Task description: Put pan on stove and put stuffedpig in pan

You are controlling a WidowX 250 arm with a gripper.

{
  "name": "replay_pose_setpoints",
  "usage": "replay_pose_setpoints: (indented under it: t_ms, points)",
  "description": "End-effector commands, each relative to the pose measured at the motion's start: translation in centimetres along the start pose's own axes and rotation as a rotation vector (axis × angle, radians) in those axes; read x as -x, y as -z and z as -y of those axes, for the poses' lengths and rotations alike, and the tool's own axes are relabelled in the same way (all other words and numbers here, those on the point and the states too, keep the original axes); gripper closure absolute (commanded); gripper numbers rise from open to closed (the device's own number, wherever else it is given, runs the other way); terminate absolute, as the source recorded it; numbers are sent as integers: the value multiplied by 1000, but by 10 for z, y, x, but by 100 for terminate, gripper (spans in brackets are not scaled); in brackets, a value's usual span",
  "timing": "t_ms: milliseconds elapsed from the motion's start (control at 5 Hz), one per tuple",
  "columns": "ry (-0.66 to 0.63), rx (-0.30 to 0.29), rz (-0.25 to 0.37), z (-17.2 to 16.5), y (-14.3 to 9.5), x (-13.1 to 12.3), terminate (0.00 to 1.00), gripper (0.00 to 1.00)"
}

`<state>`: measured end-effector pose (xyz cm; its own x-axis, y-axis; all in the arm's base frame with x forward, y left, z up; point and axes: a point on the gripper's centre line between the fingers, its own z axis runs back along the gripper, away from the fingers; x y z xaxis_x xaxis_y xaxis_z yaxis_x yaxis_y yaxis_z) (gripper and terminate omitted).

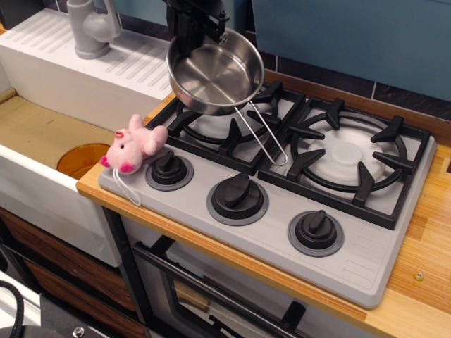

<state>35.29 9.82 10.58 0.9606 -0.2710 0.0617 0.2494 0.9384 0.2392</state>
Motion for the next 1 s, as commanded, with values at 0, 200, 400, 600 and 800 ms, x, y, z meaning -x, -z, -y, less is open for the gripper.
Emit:
replay_pose_setpoints:
  t_ms: [0, 200, 400, 600, 800]
  points:
    - [-22, -4, 94, -5, 9, -28, 0, 100]
    - [-8, 1, 100, -5, 15, -37, 0, 0]
    - [0, 13, 102, -5, 16, -38, 0, 0]
    - [-2, 6, 80, -2, 6, -32, 0, 0]
    - [6, -10, 32, 0, -13, -26, 0, 0]
